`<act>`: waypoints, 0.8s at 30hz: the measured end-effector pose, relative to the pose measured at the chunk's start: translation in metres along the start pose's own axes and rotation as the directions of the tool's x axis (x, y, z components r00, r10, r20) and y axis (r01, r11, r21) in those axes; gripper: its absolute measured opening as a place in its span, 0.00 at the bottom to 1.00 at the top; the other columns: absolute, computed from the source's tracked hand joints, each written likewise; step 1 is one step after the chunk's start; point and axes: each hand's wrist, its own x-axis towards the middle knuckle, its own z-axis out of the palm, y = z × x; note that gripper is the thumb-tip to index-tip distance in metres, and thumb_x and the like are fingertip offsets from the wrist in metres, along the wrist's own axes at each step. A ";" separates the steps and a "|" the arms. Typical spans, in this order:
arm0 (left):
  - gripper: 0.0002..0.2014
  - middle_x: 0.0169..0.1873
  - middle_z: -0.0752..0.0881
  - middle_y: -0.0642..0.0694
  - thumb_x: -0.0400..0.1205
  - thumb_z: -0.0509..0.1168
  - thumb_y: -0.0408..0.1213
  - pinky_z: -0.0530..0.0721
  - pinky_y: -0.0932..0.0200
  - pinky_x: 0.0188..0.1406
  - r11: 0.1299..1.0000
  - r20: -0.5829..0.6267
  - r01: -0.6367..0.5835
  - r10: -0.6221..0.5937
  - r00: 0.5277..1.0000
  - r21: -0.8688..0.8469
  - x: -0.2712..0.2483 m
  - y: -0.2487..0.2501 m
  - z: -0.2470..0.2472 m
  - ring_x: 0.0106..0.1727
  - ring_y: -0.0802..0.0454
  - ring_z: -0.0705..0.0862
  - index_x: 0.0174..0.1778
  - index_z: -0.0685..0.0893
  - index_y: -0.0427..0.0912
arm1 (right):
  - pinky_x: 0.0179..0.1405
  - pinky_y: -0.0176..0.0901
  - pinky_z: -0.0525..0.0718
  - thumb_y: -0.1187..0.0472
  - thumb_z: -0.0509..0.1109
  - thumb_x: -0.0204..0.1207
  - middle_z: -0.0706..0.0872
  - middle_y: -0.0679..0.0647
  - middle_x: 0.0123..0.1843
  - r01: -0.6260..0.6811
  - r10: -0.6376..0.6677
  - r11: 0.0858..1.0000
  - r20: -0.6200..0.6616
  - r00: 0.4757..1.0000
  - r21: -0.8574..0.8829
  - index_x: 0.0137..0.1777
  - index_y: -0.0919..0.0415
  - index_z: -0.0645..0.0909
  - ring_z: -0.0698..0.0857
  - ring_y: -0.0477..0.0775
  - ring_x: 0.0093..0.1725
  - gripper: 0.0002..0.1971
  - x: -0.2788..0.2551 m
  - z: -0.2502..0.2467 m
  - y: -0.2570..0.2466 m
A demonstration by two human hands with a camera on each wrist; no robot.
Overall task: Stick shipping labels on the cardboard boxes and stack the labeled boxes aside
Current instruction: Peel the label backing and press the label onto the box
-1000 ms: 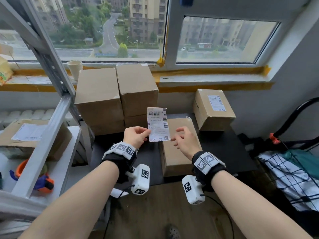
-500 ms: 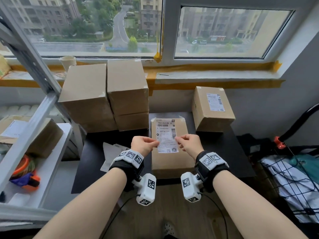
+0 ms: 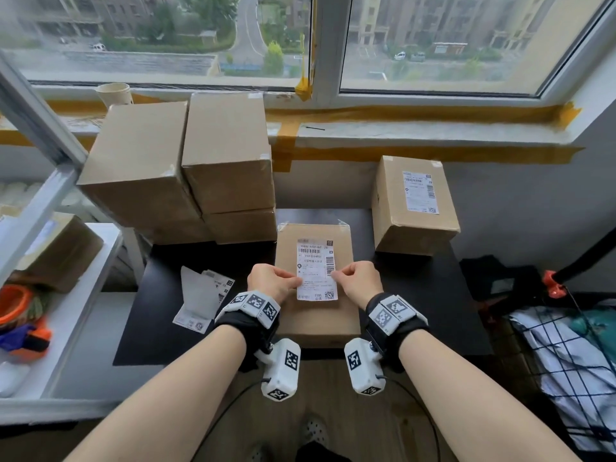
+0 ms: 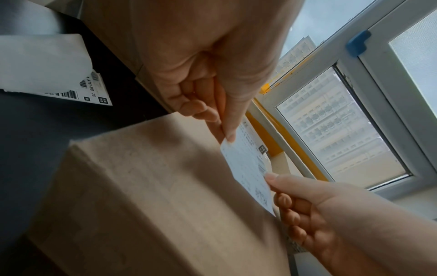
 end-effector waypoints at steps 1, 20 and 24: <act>0.06 0.37 0.90 0.46 0.69 0.78 0.39 0.84 0.60 0.47 1.000 -0.003 0.004 -0.004 1.000 0.003 0.000 0.000 0.001 0.43 0.51 0.87 0.37 0.92 0.42 | 0.44 0.39 0.76 0.56 0.73 0.74 0.86 0.51 0.37 -0.002 0.002 1.000 0.002 1.000 -0.006 0.31 0.56 0.83 0.84 0.52 0.42 0.11 0.000 0.000 0.000; 0.09 0.40 0.89 0.46 0.68 0.79 0.40 0.78 0.60 0.41 0.988 -0.027 0.003 0.001 1.000 0.152 0.002 0.002 0.003 0.44 0.50 0.85 0.34 0.85 0.43 | 0.45 0.43 0.82 0.53 0.71 0.74 0.90 0.55 0.47 -0.006 0.011 0.976 0.023 1.000 -0.218 0.37 0.55 0.84 0.87 0.58 0.49 0.08 -0.003 0.004 -0.008; 0.12 0.39 0.88 0.46 0.69 0.78 0.39 0.78 0.60 0.39 0.979 -0.011 -0.007 0.010 1.000 0.202 0.002 0.005 0.002 0.42 0.49 0.85 0.28 0.80 0.46 | 0.47 0.47 0.86 0.55 0.71 0.74 0.89 0.56 0.48 -0.006 0.012 0.969 0.026 1.000 -0.247 0.41 0.58 0.86 0.87 0.59 0.48 0.08 -0.003 0.004 -0.010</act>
